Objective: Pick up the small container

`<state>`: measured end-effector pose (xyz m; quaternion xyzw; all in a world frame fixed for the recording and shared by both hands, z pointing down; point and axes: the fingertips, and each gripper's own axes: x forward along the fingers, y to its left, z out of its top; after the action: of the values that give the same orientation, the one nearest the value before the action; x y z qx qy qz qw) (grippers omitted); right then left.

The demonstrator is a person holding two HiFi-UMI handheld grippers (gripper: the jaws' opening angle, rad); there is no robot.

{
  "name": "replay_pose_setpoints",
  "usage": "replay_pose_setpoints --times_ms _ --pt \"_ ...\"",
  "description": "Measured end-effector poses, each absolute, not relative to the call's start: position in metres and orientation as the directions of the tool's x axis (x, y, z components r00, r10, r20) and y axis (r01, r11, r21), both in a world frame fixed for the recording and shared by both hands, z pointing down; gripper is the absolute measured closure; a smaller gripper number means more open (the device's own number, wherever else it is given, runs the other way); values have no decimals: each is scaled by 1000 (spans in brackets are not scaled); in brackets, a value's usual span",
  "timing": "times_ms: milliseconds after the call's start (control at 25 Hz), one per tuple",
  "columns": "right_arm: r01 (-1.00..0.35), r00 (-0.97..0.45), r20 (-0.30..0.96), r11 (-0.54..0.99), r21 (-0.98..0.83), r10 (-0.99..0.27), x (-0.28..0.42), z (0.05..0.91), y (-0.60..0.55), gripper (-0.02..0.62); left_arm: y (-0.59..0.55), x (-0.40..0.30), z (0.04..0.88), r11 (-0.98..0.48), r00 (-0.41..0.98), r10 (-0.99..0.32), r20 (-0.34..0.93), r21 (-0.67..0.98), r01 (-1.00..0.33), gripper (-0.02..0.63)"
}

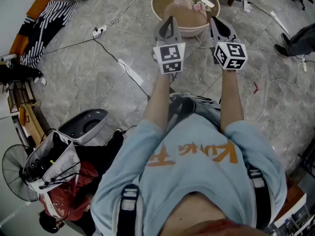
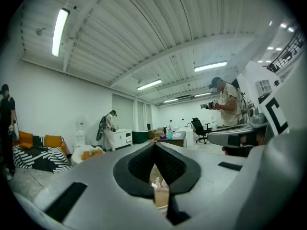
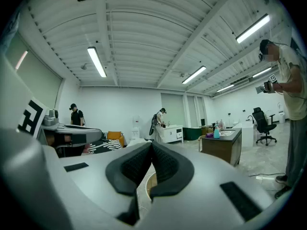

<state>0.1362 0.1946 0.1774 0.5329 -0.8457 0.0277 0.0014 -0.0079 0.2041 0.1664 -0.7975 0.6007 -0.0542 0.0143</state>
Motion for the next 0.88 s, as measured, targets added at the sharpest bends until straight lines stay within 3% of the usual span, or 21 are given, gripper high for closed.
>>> replay_pose_setpoints --times_ms 400,880 --pt "-866 -500 12 500 -33 -866 110 167 198 583 208 -14 164 -266 261 -963 68 -83 -960 583" --pt "-900 -401 -57 405 -160 -914 135 153 182 583 208 -36 160 -237 231 -969 85 -66 -969 583"
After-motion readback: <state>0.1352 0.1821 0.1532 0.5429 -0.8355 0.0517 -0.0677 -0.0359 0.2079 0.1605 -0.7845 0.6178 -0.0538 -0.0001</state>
